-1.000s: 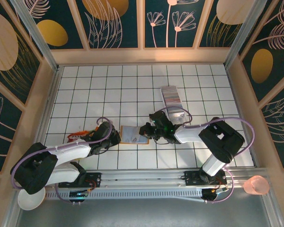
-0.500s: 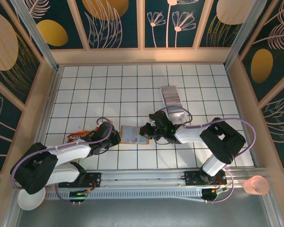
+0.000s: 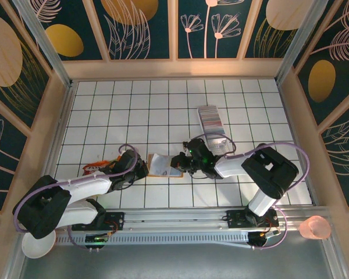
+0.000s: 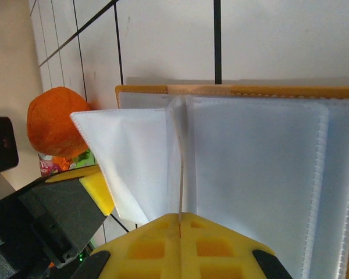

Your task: Put the credit cards into the card holder

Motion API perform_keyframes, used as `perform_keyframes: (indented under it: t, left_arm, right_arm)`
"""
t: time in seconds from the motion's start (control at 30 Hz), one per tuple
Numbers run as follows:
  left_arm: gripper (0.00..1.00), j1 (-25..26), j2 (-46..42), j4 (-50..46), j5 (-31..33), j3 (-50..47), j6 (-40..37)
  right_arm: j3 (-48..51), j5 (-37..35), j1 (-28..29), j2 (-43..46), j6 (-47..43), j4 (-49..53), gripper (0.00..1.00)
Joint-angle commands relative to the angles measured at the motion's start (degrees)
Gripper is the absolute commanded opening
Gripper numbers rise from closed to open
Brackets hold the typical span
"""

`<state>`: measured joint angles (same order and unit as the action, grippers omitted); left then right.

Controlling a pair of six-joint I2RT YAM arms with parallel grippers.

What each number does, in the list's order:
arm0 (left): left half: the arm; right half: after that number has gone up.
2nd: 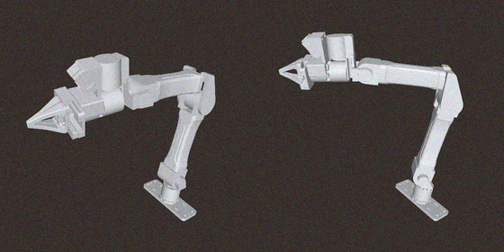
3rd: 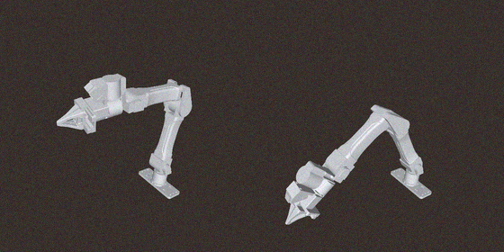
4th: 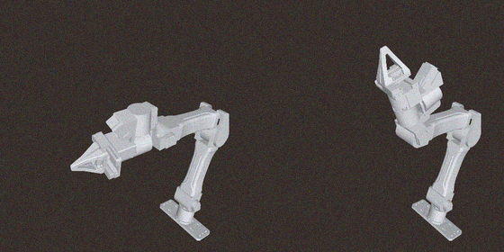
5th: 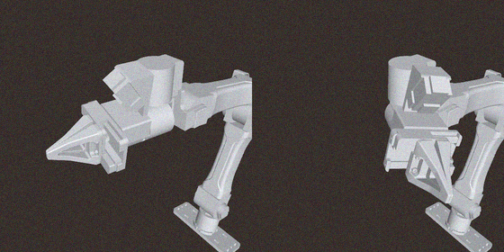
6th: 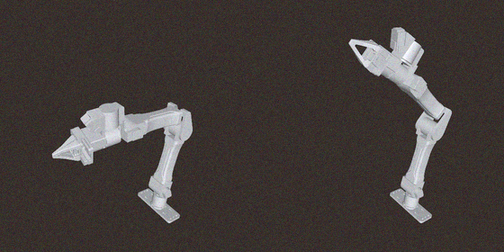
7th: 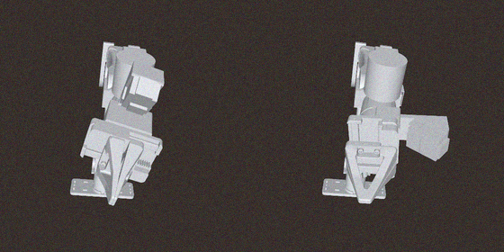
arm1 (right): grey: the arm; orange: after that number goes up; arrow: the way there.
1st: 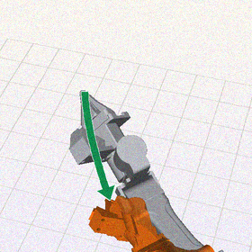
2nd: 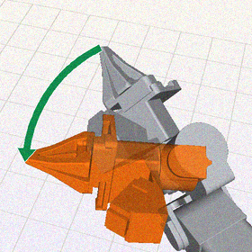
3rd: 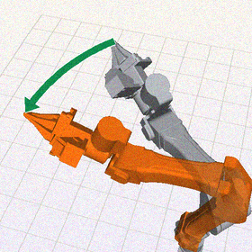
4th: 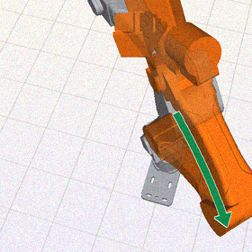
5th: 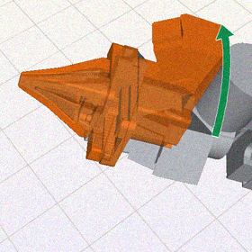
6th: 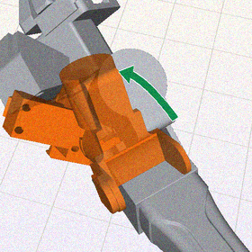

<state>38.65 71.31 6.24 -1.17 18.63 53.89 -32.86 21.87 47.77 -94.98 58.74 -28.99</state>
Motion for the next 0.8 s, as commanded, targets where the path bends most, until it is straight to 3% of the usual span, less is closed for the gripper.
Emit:
perform_keyframes:
  t: [0.0, 0.37, 0.57, 0.77]
  left_arm:
    - [0.03, 0.15, -0.59, -0.68, 0.01, -1.23, -0.21]
    - [0.04, 0.19, -7.13, -6.26, 1.19, 0.69, -1.06]
    - [0.02, 0.11, -11.16, -5.45, -3.92, 2.57, -0.55]
    - [0.00, 0.13, -8.69, -1.59, -8.04, 3.70, -0.61]
  right_arm:
    - [0.61, 1.99, 0.55, -1.74, 0.85, -2.31, 0.00]
    - [-0.97, -1.68, 0.56, -1.00, -1.58, 4.62, 0.00]
    - [-1.85, -2.44, 0.56, -1.04, -2.78, 6.76, 0.00]
    - [-1.93, -2.42, 0.53, -1.45, -2.83, 6.23, 0.00]
